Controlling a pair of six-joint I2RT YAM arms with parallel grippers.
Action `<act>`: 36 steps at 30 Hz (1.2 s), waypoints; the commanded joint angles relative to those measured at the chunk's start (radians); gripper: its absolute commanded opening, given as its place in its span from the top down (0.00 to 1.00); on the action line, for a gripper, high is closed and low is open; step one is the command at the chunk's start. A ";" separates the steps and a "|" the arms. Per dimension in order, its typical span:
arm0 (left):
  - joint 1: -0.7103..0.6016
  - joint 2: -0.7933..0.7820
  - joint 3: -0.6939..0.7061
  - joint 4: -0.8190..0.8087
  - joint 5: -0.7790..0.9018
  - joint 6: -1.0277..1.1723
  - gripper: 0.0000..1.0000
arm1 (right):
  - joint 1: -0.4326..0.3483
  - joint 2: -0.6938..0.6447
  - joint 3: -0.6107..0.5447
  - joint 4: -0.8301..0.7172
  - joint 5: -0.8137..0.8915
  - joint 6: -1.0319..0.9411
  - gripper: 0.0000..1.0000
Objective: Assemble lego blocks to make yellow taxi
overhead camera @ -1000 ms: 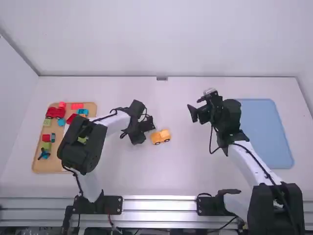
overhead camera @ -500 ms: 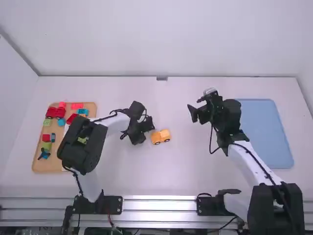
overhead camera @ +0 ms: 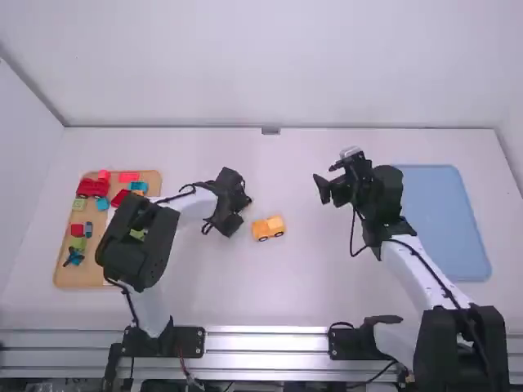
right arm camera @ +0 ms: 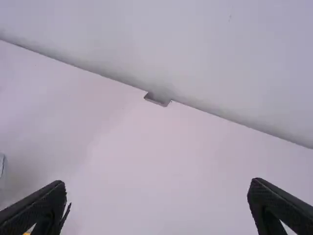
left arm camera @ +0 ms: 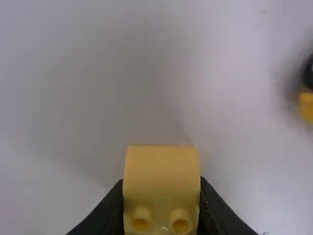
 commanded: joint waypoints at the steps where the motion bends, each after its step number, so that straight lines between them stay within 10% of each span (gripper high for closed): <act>1: -0.004 0.010 0.004 -0.032 -0.056 -0.338 0.82 | 0.000 -0.017 -0.006 0.016 -0.003 0.002 0.02; 3: -0.003 0.010 0.018 -0.066 -0.060 -0.457 0.98 | 0.000 -0.017 -0.006 0.025 -0.003 0.002 0.02; 26: -0.006 0.010 0.050 -0.137 0.173 -2.198 0.85 | 0.001 -0.017 -0.007 0.021 -0.003 0.002 0.02; 36: -0.007 0.010 0.050 -0.137 0.100 -2.366 0.78 | 0.001 -0.017 -0.007 0.016 -0.003 0.002 0.02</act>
